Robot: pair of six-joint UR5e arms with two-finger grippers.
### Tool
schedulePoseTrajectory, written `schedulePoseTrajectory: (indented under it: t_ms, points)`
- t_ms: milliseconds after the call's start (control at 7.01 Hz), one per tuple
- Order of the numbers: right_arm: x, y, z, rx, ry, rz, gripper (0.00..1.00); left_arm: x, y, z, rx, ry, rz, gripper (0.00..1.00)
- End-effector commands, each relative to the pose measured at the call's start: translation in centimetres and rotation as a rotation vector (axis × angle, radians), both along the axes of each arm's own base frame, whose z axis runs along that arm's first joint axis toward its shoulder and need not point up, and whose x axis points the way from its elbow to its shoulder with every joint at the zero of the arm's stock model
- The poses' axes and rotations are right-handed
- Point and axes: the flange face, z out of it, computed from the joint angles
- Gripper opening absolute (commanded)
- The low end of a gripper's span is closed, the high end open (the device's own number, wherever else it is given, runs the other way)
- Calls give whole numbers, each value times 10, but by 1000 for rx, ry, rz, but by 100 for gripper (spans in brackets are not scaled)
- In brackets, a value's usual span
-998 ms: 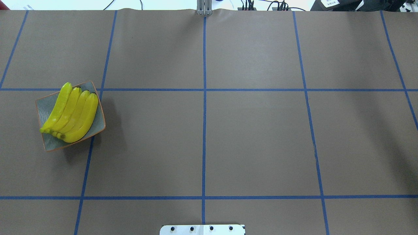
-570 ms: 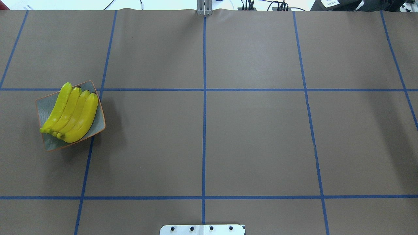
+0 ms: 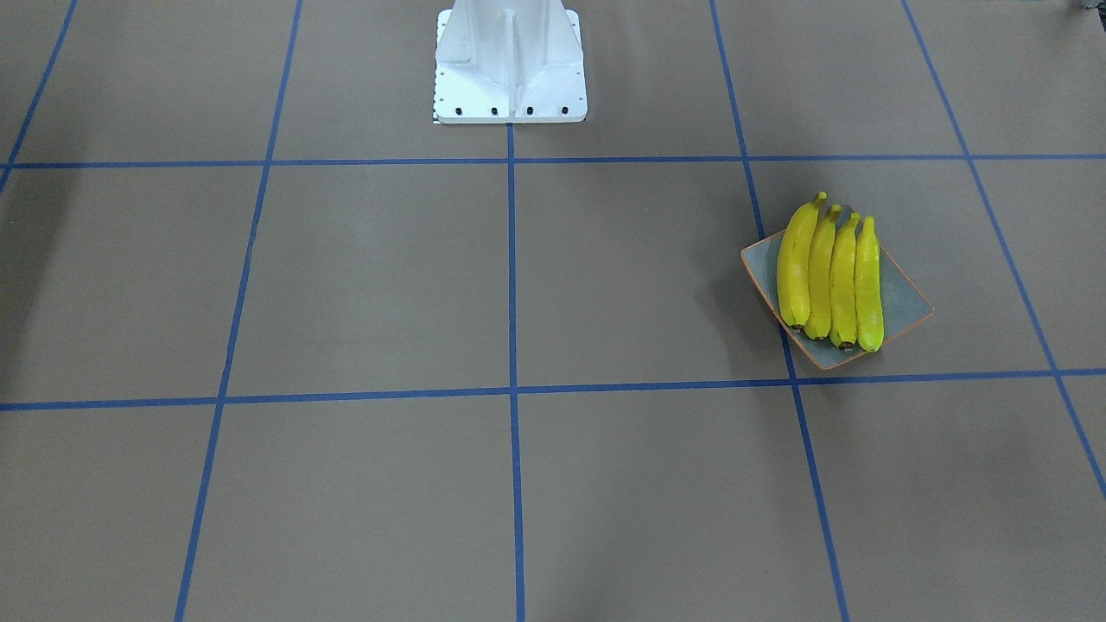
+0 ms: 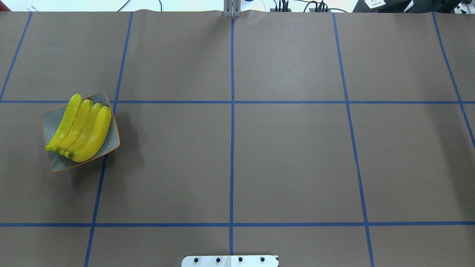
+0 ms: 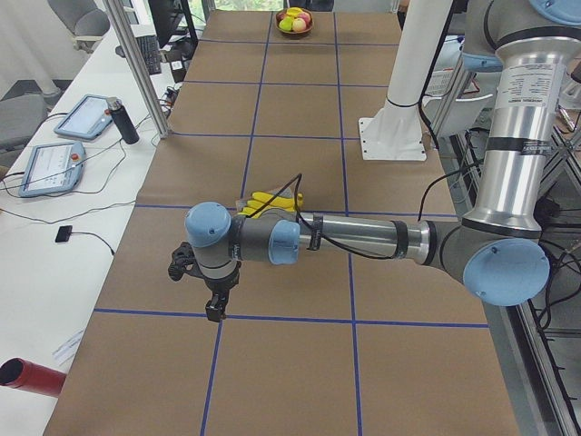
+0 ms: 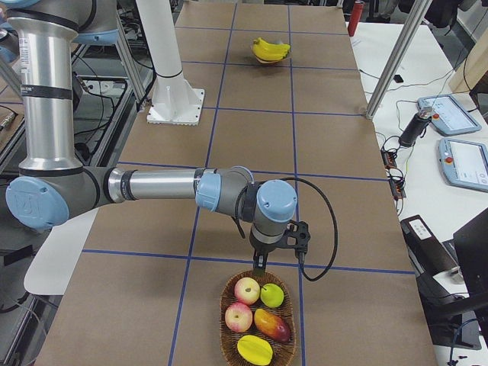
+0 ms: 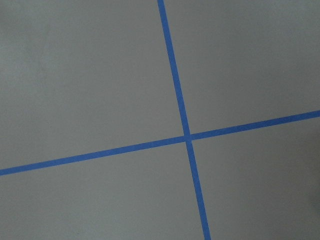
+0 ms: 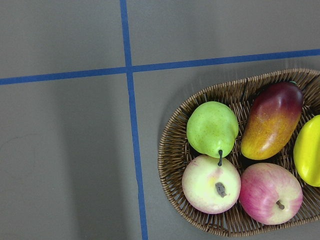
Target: Transfer all bananas from basket to plate
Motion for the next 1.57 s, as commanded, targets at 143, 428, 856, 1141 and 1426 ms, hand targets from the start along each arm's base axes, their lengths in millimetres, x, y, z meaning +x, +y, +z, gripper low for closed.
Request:
schedulePoseTrajectory:
  t_ms: [143,428,856,1141,1426]
  points:
    - [3,4,12,-5,-2,-14,100,0,1,-1,-1,0,-1,100]
    - [2,3,7,6,-4,6,100,0,1,-1,-1,-1,-1,100]
    - [-18,-11,-1,25,11,48,100,0,0,-2,0,-1,-2,100]
    - [-24,-14,-1,26,12,46,100,0,0,-2,0,-1,-2,100]
    - [-25,-14,-1,27,10,46,100,1,0,-2,1,-1,0,100]
